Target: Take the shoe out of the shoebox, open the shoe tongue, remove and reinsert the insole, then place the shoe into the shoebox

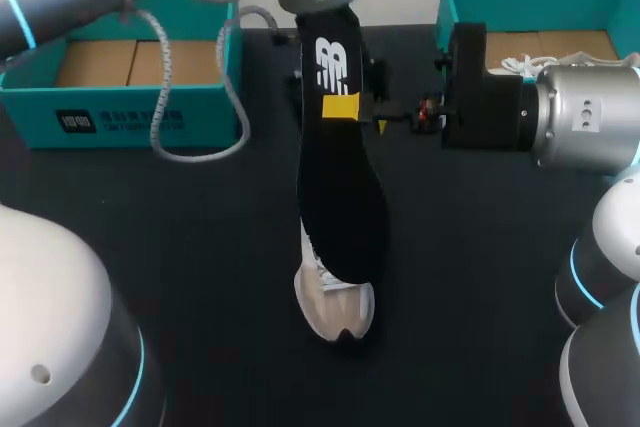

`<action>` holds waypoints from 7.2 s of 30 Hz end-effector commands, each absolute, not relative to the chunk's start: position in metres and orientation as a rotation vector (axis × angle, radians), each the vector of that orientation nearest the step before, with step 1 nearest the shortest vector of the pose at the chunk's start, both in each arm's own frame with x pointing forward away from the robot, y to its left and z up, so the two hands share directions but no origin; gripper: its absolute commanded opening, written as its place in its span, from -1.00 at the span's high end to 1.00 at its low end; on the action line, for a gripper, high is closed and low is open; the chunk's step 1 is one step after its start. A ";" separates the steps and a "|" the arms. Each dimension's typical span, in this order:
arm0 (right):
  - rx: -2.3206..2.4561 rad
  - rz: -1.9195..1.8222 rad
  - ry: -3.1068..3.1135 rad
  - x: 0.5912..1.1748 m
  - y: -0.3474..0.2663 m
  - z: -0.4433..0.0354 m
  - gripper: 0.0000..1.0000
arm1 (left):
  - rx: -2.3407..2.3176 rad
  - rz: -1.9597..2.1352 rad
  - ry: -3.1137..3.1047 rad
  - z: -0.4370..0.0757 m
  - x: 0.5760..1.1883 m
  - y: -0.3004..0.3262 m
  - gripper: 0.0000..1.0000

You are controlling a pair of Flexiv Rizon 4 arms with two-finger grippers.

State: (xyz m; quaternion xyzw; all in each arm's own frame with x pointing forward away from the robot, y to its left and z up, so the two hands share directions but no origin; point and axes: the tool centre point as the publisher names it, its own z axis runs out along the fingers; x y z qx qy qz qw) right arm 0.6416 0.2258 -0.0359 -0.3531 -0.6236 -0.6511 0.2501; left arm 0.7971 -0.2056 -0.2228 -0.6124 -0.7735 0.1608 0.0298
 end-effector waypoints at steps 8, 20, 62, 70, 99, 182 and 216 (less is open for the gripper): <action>-0.968 -1.772 -1.698 0.642 0.231 -0.036 1.00 | -1.982 1.017 -2.607 -0.181 0.784 -0.174 -1.00; -0.968 -1.772 -1.698 0.642 0.231 -0.036 1.00 | -2.051 1.367 -2.525 -0.153 0.790 -0.163 -1.00; -1.067 -1.744 -1.632 0.670 0.221 -0.030 1.00 | -2.227 1.474 -2.521 -0.143 0.794 -0.148 -1.00; -1.237 -1.661 -1.544 0.705 0.214 -0.029 1.00 | -2.345 1.579 -2.526 -0.118 0.790 -0.145 -1.00; -1.316 -1.588 -1.381 0.715 0.217 -0.038 1.00 | -2.554 1.781 -2.394 -0.107 0.784 -0.142 -1.00; -1.609 -1.199 -0.892 0.786 0.242 -0.116 1.00 | -2.536 2.412 -2.348 -0.123 0.731 -0.176 1.00; -1.286 -1.450 -1.327 0.713 0.179 -0.095 -1.00 | -2.468 2.487 -2.338 -0.101 0.725 -0.127 1.00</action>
